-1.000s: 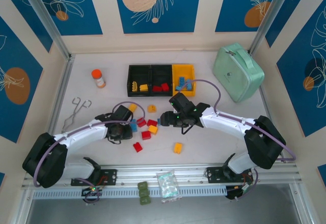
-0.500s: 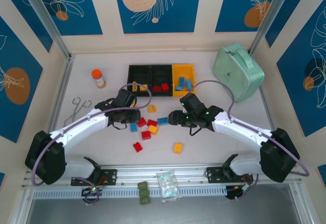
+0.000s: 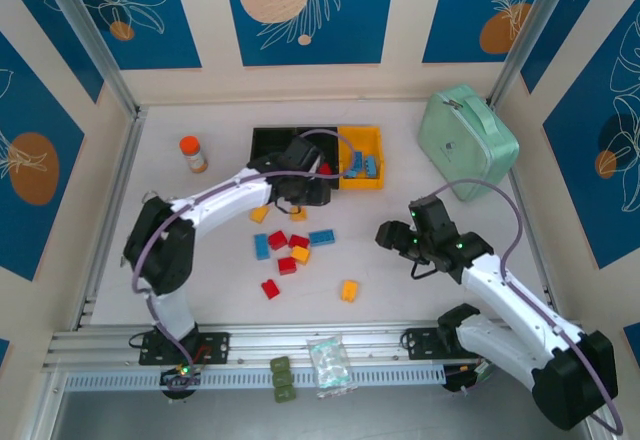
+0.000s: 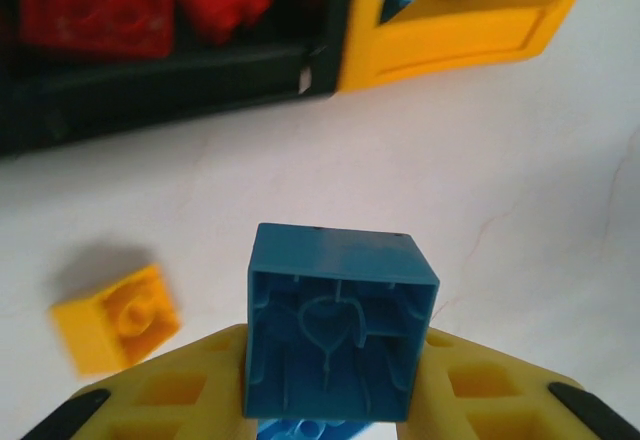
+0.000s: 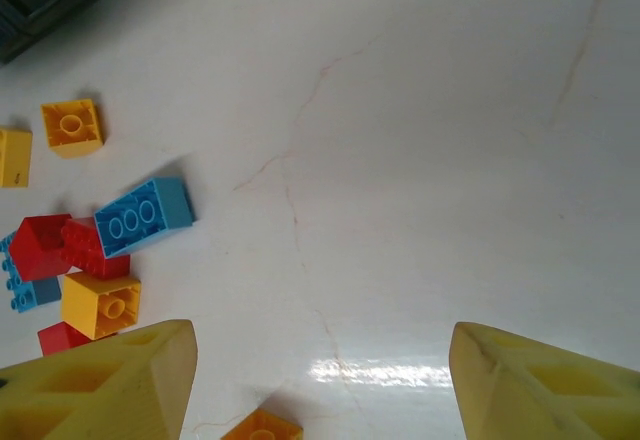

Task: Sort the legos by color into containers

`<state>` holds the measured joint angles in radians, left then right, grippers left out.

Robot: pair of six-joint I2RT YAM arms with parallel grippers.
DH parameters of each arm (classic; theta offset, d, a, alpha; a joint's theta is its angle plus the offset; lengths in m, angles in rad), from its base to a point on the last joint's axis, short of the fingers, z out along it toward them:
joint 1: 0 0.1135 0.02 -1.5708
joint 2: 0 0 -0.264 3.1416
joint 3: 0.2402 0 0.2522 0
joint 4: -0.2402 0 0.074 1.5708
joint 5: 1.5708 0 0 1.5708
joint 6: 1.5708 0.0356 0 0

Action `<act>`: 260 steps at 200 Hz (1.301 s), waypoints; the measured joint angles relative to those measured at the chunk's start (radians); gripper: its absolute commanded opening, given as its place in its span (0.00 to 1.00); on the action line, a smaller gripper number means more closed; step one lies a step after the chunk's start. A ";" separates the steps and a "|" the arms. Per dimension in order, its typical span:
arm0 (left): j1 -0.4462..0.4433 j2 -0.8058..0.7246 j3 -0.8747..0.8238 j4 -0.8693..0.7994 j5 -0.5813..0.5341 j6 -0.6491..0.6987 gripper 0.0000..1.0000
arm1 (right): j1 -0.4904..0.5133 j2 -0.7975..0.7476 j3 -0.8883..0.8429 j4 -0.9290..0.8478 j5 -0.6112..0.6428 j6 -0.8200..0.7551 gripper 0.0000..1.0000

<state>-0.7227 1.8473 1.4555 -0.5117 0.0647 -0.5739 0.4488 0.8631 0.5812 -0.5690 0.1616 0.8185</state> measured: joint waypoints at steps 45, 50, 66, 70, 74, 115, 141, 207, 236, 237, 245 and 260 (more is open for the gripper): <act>-0.014 0.230 0.318 -0.044 0.026 0.027 0.35 | -0.034 -0.036 -0.031 -0.027 -0.015 0.003 0.68; -0.015 0.253 0.348 -0.051 0.029 0.028 0.35 | -0.036 -0.036 -0.032 -0.027 -0.017 0.002 0.68; -0.017 0.321 0.449 -0.078 0.032 0.034 0.35 | -0.037 -0.038 -0.035 -0.031 -0.022 0.005 0.68; -0.017 0.341 0.479 -0.089 0.032 0.035 0.35 | -0.037 -0.040 -0.035 -0.031 -0.024 0.006 0.68; -0.018 0.358 0.502 -0.095 0.032 0.036 0.35 | -0.038 -0.043 -0.035 -0.031 -0.025 0.006 0.68; -0.021 0.546 0.794 -0.187 0.032 0.061 0.36 | -0.038 -0.086 -0.061 -0.032 -0.039 0.027 0.67; -0.021 0.656 0.983 -0.245 0.031 0.080 0.47 | -0.038 -0.110 -0.073 -0.044 -0.039 0.035 0.67; -0.022 0.699 1.076 -0.323 0.002 0.104 0.59 | -0.038 -0.126 -0.073 -0.052 -0.040 0.040 0.67; -0.023 0.586 0.885 -0.293 0.001 0.114 0.59 | -0.027 -0.104 -0.073 -0.045 -0.040 0.039 0.68; -0.023 0.577 0.869 -0.289 0.001 0.114 0.59 | -0.027 -0.103 -0.073 -0.045 -0.040 0.039 0.68; -0.024 0.518 0.781 -0.273 0.000 0.116 0.59 | -0.018 -0.090 -0.073 -0.041 -0.040 0.039 0.68; -0.026 0.396 0.626 -0.245 0.000 0.124 0.60 | 0.002 -0.064 -0.072 -0.027 -0.040 0.038 0.68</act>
<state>-0.7483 2.2436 2.0819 -0.7570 0.0650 -0.4496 0.4507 0.7994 0.5087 -0.5961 0.1211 0.8566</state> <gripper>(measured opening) 0.592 0.678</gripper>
